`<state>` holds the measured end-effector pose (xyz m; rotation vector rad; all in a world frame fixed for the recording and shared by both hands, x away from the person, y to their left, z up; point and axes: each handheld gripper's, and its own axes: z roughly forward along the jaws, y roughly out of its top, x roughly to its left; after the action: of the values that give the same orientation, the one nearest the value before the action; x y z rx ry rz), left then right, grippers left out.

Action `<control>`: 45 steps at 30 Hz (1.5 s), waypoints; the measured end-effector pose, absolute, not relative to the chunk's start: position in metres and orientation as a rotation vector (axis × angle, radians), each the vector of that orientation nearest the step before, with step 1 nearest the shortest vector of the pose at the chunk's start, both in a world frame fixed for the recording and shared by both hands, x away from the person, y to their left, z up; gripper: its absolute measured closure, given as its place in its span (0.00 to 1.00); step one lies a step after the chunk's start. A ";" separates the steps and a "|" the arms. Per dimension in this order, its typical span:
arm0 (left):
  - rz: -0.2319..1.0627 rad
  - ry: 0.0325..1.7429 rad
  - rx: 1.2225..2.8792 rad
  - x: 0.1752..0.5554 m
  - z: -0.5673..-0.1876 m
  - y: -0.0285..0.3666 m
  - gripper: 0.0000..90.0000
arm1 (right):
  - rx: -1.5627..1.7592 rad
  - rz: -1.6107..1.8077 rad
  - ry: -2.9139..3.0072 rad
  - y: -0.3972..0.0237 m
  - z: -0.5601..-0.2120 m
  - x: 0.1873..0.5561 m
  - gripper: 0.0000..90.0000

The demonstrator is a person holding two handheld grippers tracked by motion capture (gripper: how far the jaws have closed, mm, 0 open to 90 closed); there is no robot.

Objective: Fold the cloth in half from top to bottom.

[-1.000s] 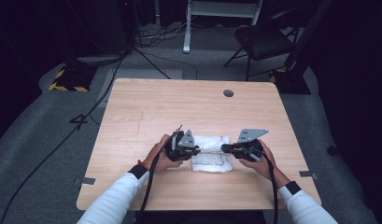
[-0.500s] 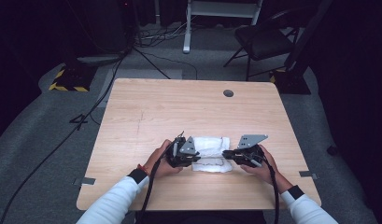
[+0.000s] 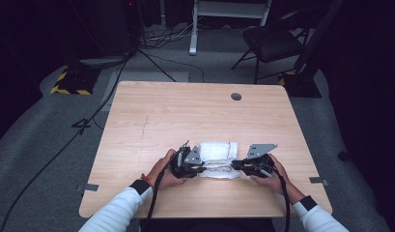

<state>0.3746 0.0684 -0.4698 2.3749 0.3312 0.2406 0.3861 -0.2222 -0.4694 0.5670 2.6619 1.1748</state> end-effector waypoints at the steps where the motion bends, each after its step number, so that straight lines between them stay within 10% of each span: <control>1: 0.235 0.335 2.376 0.374 -0.470 0.069 0.82 | 0.567 1.174 2.662 -0.222 -0.469 0.386 0.92; 29: 0.232 0.365 2.354 0.358 -0.468 0.088 0.85 | 0.610 1.151 2.622 -0.244 -0.466 0.367 0.86; 45: 0.367 0.537 2.360 0.345 -0.468 0.118 0.39 | 0.673 1.086 2.542 -0.259 -0.464 0.362 0.54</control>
<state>0.3449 0.1181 -0.4679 2.3601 0.5375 0.3672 0.3625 -0.2590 -0.4644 0.6729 2.5416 1.0863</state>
